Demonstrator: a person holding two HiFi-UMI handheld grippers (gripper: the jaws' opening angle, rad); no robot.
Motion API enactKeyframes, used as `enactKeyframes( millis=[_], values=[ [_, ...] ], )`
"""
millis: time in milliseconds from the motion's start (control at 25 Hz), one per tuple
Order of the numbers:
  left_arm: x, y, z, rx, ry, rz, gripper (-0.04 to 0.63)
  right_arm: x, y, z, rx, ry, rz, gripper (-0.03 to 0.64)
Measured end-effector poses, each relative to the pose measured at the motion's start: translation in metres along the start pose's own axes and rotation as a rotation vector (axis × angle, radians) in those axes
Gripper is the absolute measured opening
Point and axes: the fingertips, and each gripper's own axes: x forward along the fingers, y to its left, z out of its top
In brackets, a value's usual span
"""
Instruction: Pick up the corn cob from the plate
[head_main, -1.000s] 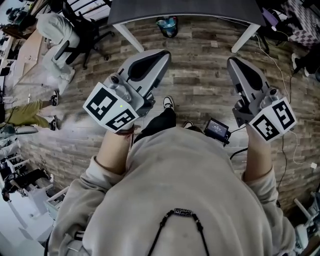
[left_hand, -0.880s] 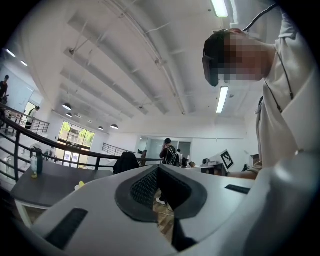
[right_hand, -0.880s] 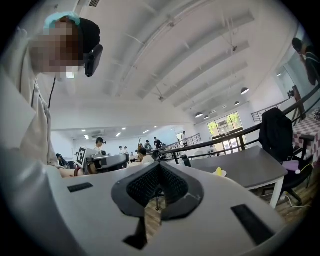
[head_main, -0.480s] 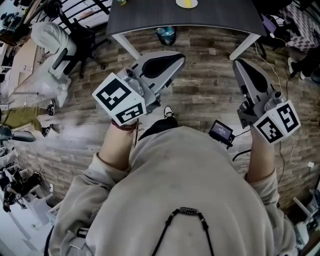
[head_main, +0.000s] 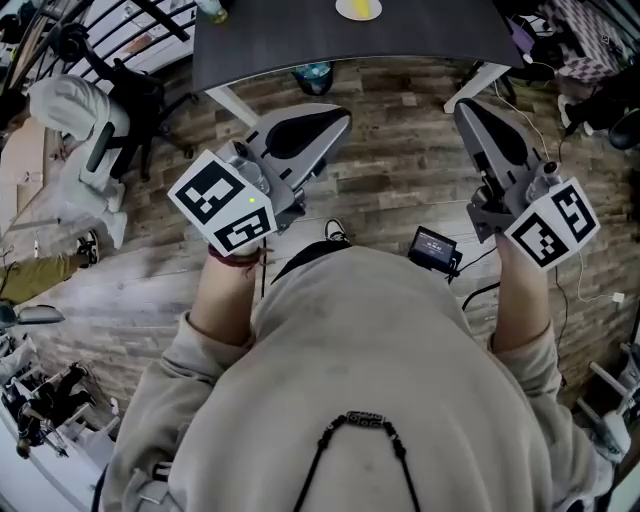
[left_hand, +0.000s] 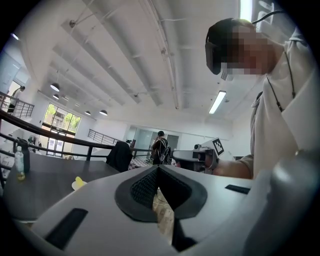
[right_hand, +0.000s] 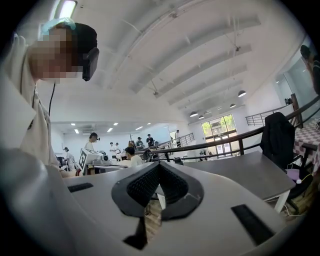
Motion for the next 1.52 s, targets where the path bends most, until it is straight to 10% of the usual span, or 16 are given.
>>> enactKeyframes(
  millis=[880, 1520],
  values=[
    [-0.002, 0.091, 0.007, -0.027, -0.002, 0.107, 0.002, 0.107, -0.04, 0.01, 0.006, 0.041, 0.118, 0.015],
    [0.151, 0.162, 0.028, -0.01, 0.067, 0.137, 0.002, 0.134, -0.206, 0.05, 0.066, 0.006, 0.164, 0.015]
  ],
)
